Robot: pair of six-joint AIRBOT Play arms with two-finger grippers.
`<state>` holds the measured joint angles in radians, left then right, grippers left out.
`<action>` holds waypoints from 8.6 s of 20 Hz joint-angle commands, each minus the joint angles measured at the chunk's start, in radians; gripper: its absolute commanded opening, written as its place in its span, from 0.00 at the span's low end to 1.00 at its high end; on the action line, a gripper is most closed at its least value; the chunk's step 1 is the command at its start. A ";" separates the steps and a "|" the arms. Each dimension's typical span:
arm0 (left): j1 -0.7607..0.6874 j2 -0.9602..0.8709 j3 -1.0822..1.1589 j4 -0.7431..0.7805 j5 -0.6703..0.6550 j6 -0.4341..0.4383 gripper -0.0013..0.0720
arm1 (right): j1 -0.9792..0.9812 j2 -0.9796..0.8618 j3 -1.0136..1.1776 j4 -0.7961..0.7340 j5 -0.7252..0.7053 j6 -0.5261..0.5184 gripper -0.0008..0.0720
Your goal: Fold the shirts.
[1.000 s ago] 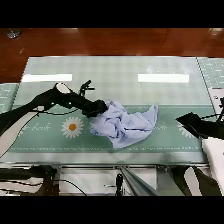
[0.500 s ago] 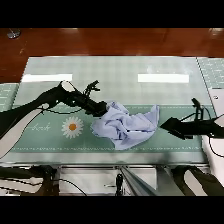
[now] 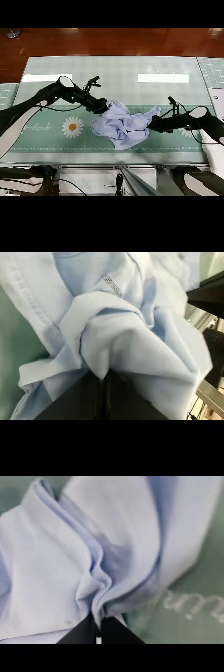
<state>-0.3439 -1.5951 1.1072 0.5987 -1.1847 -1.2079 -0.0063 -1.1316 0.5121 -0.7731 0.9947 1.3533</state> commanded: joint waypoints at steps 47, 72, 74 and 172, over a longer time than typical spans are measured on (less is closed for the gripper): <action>0.183 0.244 0.032 0.387 -0.055 -0.121 0.98 | -0.099 -0.072 0.576 -0.351 0.163 0.171 0.88; 0.282 0.336 -0.569 -0.056 0.187 0.220 0.05 | -0.583 0.244 -0.128 0.031 0.146 -0.176 0.88; 0.289 0.336 -0.525 -0.056 0.159 0.220 0.05 | -0.583 0.243 -0.128 0.032 0.134 -0.172 0.88; 0.058 0.197 -0.318 -0.199 0.415 -0.055 0.05 | -0.594 0.099 0.012 0.082 0.146 -0.212 0.88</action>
<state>-0.2871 -1.3968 0.7292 0.4339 -0.7670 -1.3113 -0.5999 -1.0340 0.5236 -0.6910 1.1618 1.1370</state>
